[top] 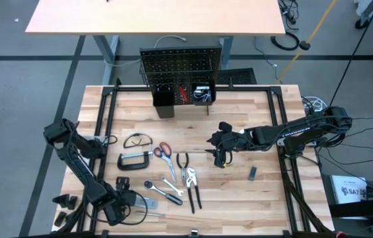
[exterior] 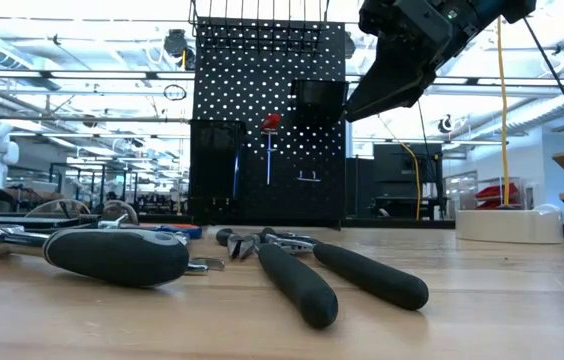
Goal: Hang tools onto peg board
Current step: Put the spirit level on the left black bin on the peg board
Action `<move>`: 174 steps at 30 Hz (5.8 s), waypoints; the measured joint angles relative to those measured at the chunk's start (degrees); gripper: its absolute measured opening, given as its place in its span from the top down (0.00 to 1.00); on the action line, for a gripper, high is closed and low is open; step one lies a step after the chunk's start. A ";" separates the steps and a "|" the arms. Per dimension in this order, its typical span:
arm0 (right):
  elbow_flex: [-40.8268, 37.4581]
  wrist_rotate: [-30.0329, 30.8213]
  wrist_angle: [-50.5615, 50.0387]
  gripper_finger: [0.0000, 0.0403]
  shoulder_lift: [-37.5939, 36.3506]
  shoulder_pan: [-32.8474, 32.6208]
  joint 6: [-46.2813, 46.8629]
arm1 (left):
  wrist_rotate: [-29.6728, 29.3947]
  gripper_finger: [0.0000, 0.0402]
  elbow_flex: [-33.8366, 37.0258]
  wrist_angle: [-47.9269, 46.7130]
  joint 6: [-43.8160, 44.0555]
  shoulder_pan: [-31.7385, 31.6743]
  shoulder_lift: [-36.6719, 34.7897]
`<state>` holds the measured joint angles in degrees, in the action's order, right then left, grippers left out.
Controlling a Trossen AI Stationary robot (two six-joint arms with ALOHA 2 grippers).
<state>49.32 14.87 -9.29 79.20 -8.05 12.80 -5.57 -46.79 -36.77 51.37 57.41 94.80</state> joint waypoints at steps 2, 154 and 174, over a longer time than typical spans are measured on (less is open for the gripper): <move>0.00 -0.01 0.02 0.54 0.00 0.00 0.02 | 0.05 0.22 0.03 0.07 -1.00 -0.29 0.02; 0.00 0.00 3.59 0.54 0.01 2.40 -4.56 | 5.48 0.82 36.99 107.93 -20.39 -92.65 -35.91; 0.00 0.00 4.74 0.54 0.02 2.49 -6.72 | 3.22 0.82 34.19 111.27 -26.77 -92.65 -26.71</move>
<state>49.32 14.87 -4.55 79.22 -5.56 6.08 -2.35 -12.60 74.50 24.60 -35.24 68.09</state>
